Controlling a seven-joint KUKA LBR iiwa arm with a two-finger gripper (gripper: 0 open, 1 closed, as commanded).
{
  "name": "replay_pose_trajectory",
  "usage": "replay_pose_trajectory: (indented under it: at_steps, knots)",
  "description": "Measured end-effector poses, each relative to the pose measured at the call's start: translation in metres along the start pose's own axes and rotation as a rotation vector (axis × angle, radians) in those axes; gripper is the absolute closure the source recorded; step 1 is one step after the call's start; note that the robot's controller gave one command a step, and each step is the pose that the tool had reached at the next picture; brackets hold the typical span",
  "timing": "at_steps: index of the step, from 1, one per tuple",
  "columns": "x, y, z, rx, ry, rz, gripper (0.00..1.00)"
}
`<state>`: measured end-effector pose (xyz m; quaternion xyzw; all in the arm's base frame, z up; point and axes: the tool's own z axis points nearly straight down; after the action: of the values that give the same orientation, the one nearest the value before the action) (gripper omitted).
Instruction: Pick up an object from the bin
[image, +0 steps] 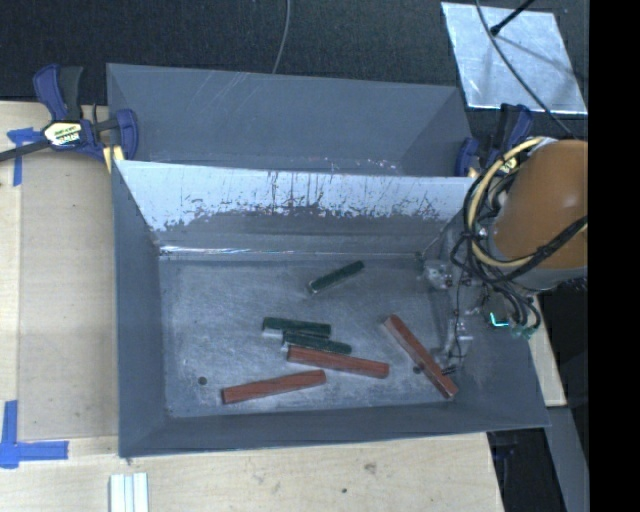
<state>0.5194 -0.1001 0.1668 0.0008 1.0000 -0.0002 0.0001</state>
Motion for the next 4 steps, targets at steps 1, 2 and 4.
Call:
replay_pose_trajectory:
  at_steps: [1,2,4]
  knots:
    - [-0.026,-0.038,0.027,0.001,-0.007,-0.043,0.0]
    - [-0.002,0.012,0.055,0.0,-0.003,-0.041,0.0]
    - [0.011,0.026,0.073,-0.001,0.0,-0.247,0.0]
